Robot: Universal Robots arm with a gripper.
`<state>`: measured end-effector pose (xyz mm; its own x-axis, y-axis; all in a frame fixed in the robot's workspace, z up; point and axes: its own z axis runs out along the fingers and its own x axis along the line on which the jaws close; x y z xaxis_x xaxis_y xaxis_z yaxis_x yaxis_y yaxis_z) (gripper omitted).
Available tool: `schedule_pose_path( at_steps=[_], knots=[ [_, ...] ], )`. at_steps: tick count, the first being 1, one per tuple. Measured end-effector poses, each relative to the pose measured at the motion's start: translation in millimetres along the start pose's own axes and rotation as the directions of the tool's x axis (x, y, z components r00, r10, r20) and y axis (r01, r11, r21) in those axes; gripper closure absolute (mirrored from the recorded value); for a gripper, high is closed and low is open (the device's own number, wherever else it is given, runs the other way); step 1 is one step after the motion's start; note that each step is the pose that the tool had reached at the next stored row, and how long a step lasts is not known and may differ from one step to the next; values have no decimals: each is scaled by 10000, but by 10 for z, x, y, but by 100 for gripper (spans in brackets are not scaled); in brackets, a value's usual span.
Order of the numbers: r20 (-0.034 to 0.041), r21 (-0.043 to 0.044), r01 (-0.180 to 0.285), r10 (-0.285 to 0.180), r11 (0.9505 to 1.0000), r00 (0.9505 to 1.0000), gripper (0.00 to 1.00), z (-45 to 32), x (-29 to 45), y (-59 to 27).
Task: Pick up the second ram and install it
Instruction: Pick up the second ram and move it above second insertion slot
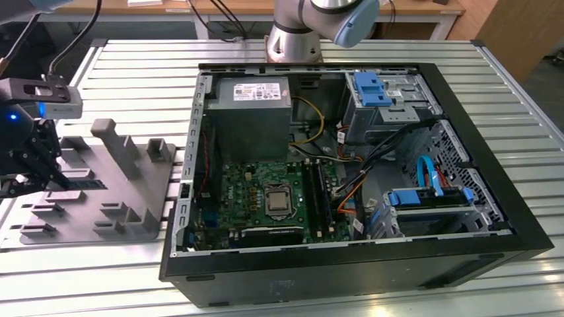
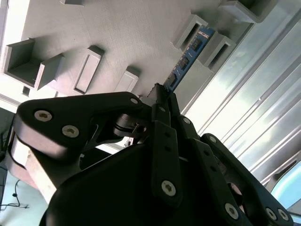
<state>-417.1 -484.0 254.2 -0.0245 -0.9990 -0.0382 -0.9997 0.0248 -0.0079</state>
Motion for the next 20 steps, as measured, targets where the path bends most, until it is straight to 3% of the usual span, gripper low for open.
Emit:
schedule_pose_path(
  at_steps=[20],
  knots=[
    [114, -2, -1, 1, 10000, 9999, 86, -145, -6, -1]
  ],
)
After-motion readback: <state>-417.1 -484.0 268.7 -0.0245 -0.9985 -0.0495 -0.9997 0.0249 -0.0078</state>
